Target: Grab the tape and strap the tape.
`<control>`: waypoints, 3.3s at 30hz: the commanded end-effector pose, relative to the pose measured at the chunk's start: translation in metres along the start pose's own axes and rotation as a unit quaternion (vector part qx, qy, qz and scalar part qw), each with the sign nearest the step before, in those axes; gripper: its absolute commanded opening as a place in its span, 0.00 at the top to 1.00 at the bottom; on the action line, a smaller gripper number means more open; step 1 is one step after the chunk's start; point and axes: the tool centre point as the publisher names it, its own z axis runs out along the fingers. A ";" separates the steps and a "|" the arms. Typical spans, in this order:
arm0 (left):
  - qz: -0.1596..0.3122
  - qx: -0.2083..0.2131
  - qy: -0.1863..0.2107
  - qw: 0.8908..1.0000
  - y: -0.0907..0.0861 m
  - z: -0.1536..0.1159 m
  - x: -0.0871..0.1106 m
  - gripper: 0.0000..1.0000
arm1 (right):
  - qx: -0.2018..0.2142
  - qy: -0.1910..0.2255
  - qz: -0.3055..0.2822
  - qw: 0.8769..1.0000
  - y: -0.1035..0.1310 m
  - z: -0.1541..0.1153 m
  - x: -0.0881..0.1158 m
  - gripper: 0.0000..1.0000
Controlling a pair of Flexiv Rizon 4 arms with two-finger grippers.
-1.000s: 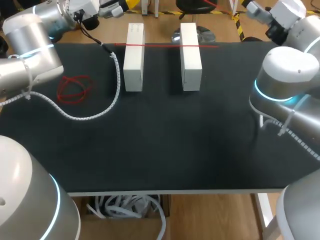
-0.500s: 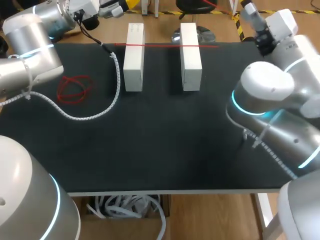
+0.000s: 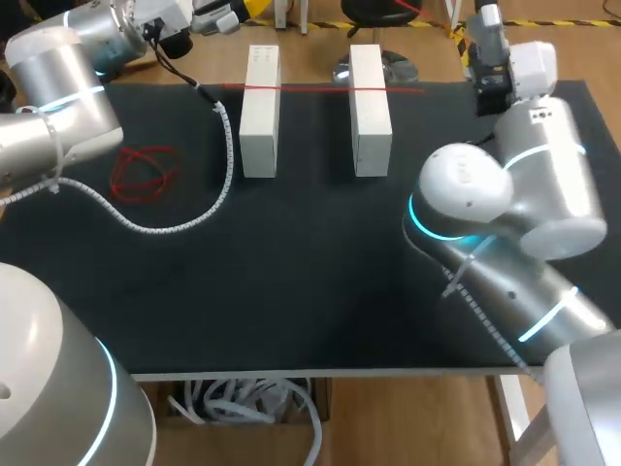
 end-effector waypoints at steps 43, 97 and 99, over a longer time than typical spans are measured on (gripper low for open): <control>0.001 0.000 -0.001 1.000 0.000 0.000 0.000 1.00 | -0.149 0.009 0.150 0.977 -0.008 0.021 -0.027 0.00; 0.001 0.000 -0.001 1.000 0.000 0.000 0.000 1.00 | 0.013 -0.036 0.096 0.995 -0.017 0.032 -0.044 0.00; 0.001 0.000 -0.001 1.000 0.000 0.000 0.000 1.00 | 0.011 -0.029 0.090 0.995 -0.016 0.030 -0.044 0.00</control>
